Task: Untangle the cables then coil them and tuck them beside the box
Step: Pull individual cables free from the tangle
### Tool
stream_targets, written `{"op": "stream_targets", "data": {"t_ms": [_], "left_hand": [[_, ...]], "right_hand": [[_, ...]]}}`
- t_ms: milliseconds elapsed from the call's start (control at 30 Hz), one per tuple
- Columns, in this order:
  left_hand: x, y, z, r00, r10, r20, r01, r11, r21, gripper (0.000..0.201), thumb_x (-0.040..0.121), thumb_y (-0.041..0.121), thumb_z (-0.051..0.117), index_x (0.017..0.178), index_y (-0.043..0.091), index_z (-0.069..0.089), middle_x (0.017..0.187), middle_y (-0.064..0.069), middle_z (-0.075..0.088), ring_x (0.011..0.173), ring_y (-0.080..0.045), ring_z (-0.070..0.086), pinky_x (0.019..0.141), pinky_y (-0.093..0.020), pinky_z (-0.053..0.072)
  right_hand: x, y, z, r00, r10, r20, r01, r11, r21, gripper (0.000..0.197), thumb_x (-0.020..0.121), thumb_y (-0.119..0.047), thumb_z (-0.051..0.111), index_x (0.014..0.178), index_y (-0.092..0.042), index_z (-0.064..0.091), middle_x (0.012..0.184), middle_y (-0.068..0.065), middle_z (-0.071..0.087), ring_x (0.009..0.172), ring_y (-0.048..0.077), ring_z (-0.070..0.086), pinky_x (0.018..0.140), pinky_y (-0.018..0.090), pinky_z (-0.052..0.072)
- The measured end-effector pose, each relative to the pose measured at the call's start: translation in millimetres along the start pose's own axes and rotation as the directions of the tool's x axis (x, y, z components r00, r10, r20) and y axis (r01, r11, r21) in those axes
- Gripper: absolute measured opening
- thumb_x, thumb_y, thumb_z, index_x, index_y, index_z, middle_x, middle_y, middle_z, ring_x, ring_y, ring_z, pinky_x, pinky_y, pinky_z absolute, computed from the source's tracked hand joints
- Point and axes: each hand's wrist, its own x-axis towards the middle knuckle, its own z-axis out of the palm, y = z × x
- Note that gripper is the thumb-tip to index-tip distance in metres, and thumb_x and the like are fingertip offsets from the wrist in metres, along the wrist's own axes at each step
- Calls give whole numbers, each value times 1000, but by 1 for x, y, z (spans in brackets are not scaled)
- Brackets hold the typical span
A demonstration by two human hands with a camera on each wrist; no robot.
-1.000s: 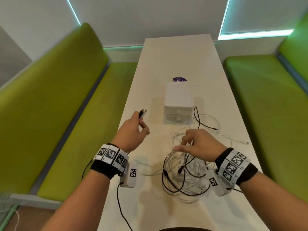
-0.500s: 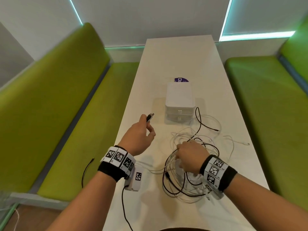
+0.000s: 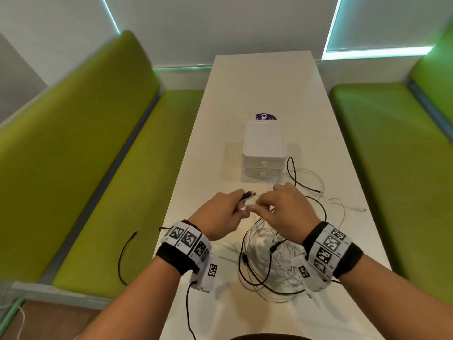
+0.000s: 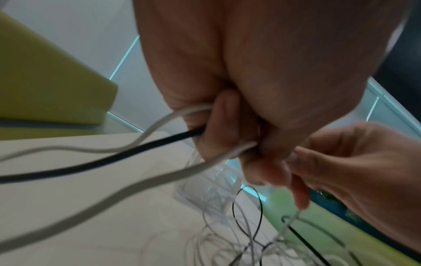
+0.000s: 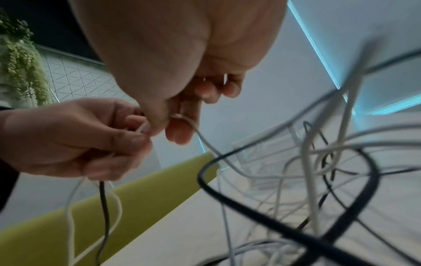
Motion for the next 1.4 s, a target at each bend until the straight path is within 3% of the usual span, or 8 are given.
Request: {"op": "stream_targets", "data": {"t_ms": [267, 400, 567, 767, 900, 1033, 1167, 1400], "left_hand": [[-3, -32, -44, 949, -232, -212, 272, 945, 181, 15, 98, 24, 54, 90, 27, 42, 93, -10, 63, 73, -29, 57, 62, -40, 47], [-8, -10, -25, 958, 0, -287, 91, 948, 304, 37, 89, 30, 72, 109, 18, 44, 116, 5, 44, 73, -25, 60, 64, -40, 50], [-1, 17, 6, 995, 89, -35, -79, 973, 219, 9, 99, 16, 46, 107, 19, 42, 90, -6, 67, 74, -30, 60, 62, -45, 50], [-2, 1, -12, 994, 33, -107, -31, 999, 19, 28, 101, 22, 54, 80, 31, 36, 68, 9, 52, 61, -15, 51, 58, -34, 38], [2, -16, -20, 981, -90, -172, 126, 970, 210, 11, 100, 22, 50, 95, 22, 40, 80, -4, 60, 68, -26, 57, 59, -35, 43], [4, -6, -17, 965, -128, -230, 193, 938, 288, 13, 97, 7, 46, 100, 18, 42, 92, -4, 62, 76, -27, 61, 59, -36, 45], [2, 26, 3, 988, 76, -138, -57, 990, 132, 16, 98, 25, 55, 106, 19, 43, 97, -2, 64, 84, -22, 63, 69, -38, 49], [2, -2, -29, 931, -201, -305, 116, 955, -274, 20, 95, 15, 63, 85, 17, 46, 64, 6, 69, 60, -14, 67, 54, -35, 46]], "right_hand": [[-10, 39, -16, 939, 228, 258, -269, 954, 134, 29, 101, -43, 52, 83, -26, 66, 69, -3, 67, 59, 7, 57, 60, 31, 48], [-4, 27, -17, 949, 189, 252, -197, 980, 8, 30, 104, -46, 42, 88, -31, 62, 66, -15, 57, 72, 13, 57, 66, 35, 46], [4, 7, -12, 966, 61, 252, -41, 996, -84, 40, 100, -62, 39, 86, -34, 65, 67, -8, 61, 67, 13, 57, 61, 34, 46], [-1, 32, -23, 970, 143, 196, -119, 985, -129, 48, 91, -72, 46, 74, -27, 53, 61, -8, 56, 61, 7, 53, 55, 31, 39], [-1, 39, -24, 941, 266, 209, -236, 959, -160, 23, 93, -42, 51, 79, -26, 59, 71, -6, 61, 71, 22, 60, 61, 31, 45], [4, 30, -28, 947, 248, 203, -232, 967, -103, 21, 98, -53, 51, 95, -40, 67, 72, -12, 68, 67, 5, 56, 62, 29, 41], [8, 9, -28, 976, 174, 133, -162, 982, -92, 30, 94, -64, 51, 110, -50, 72, 67, -17, 60, 73, 8, 53, 60, 28, 35], [5, 37, -29, 982, 154, 111, -152, 988, -23, 19, 86, -48, 70, 78, -30, 72, 83, -14, 57, 87, 12, 50, 83, 40, 48]]}}
